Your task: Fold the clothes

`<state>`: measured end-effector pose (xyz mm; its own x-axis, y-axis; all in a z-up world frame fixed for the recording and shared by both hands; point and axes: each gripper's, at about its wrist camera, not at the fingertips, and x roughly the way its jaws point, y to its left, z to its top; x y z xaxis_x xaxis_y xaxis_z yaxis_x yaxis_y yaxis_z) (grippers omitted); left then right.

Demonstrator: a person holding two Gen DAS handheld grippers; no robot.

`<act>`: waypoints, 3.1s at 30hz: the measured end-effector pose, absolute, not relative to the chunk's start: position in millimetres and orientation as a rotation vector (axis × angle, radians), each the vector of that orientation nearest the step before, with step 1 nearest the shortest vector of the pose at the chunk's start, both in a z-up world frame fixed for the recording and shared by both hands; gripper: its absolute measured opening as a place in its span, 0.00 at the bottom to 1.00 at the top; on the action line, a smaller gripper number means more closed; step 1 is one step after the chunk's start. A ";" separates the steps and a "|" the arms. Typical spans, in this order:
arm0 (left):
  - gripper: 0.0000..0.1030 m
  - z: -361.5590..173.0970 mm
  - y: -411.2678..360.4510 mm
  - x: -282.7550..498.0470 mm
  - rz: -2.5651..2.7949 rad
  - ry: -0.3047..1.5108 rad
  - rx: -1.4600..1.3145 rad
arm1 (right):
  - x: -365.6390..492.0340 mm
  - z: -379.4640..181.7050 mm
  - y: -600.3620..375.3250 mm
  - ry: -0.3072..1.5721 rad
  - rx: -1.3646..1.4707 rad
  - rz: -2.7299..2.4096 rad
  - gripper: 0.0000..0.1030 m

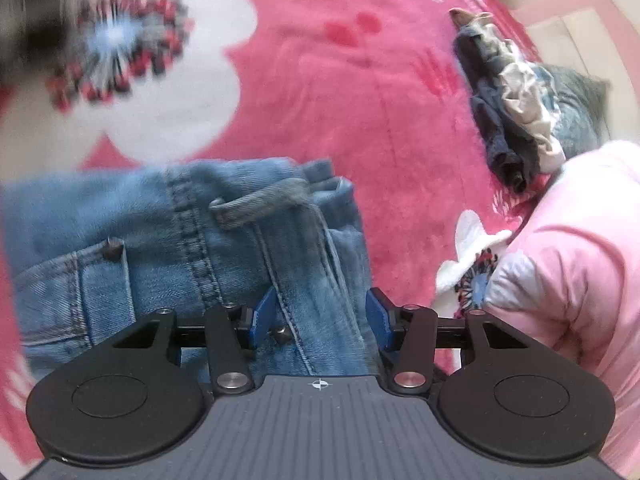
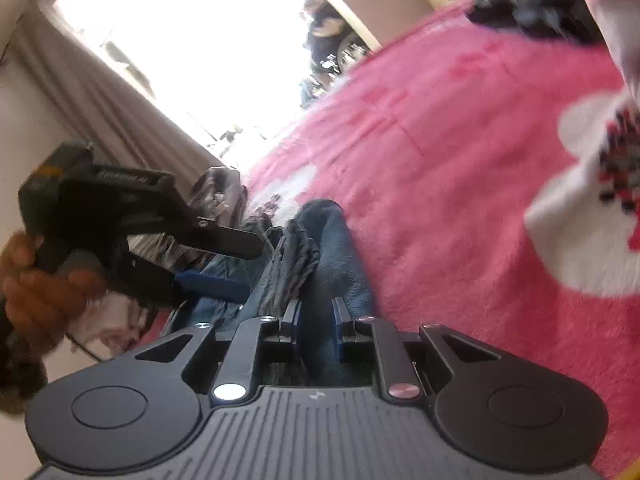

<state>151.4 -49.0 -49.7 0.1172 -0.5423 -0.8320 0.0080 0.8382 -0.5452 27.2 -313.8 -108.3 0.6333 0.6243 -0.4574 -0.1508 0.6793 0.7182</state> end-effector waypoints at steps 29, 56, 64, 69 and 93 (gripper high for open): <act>0.50 -32.4 -47.4 20.5 -0.751 0.921 0.221 | 81.4 -106.4 -317.5 1.137 0.925 0.592 0.55; 0.02 -33.6 -85.1 -20.2 -0.828 0.690 0.392 | 80.9 -105.1 -313.7 1.064 0.940 0.494 0.15; 0.05 -15.1 -64.2 -3.0 -0.841 0.750 0.253 | 80.4 -108.6 -317.9 1.052 0.952 0.501 0.15; 0.37 3.8 -45.3 53.7 -0.662 0.819 0.136 | 78.2 -102.4 -313.3 1.030 0.882 0.508 0.16; 0.31 -15.7 -117.4 178.1 -0.282 1.264 0.247 | 74.7 -107.9 -313.2 0.992 0.856 0.540 0.18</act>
